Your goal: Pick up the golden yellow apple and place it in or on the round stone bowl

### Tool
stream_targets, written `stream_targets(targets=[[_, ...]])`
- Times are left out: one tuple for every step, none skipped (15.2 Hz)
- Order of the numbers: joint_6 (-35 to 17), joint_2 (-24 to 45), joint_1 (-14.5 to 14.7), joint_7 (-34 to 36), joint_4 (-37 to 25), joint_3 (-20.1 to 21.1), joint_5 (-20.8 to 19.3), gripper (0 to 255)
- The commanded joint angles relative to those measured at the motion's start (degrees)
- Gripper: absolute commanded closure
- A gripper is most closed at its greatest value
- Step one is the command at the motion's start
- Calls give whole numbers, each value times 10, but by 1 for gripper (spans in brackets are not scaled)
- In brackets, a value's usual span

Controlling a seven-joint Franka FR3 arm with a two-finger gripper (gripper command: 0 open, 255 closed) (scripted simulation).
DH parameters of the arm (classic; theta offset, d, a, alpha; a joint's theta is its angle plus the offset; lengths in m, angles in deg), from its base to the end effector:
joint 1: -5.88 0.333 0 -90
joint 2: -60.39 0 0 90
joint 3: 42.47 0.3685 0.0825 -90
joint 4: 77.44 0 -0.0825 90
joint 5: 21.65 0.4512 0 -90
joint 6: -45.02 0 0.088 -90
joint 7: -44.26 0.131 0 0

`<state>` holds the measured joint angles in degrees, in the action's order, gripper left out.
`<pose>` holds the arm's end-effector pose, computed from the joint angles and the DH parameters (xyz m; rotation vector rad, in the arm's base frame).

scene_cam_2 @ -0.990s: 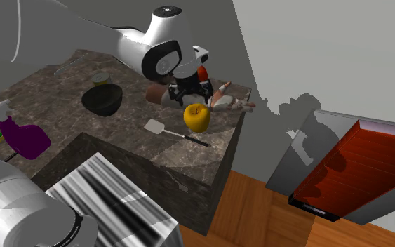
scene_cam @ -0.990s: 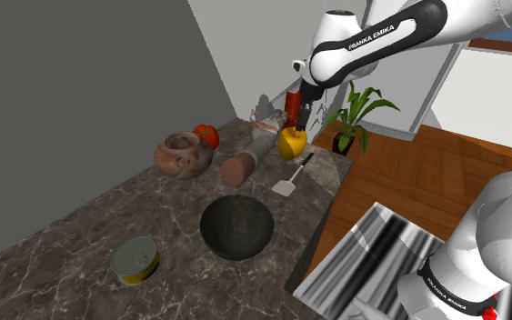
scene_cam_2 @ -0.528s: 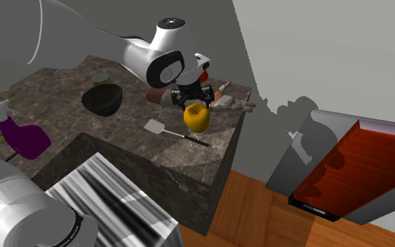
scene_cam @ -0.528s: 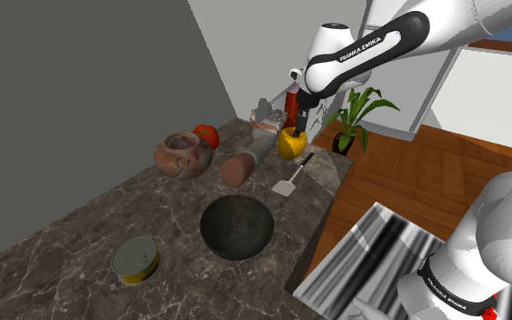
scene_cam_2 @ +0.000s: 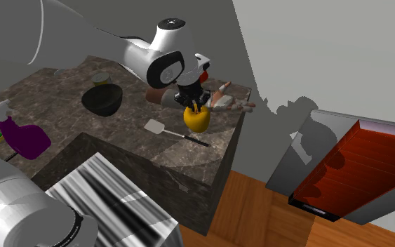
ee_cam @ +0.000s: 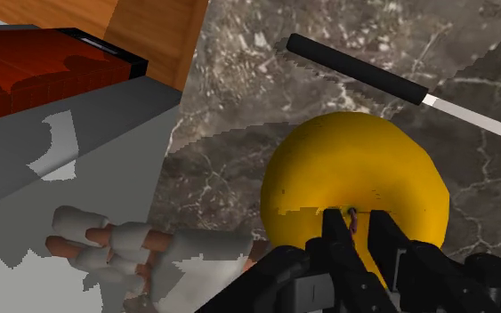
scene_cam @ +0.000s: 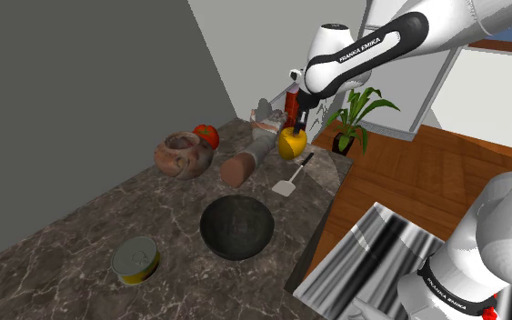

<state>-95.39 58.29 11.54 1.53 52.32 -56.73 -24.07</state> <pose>0.5845 -0.0895 0.3849 2.8672 0.9254 0.2880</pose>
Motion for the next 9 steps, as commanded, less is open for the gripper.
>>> stream_targets(targets=[[0,0,0,0,0,0,0,255],[0,0,0,0,0,0,0,255],[0,0,0,0,0,0,0,255],[0,0,0,0,0,0,0,255],[0,0,0,0,0,0,0,255],[0,0,0,0,0,0,0,255],[0,0,0,0,0,0,0,255],[8,-4,0,1,-4,0,-1,255],[16,-8,0,1,-7,0,-2,255]])
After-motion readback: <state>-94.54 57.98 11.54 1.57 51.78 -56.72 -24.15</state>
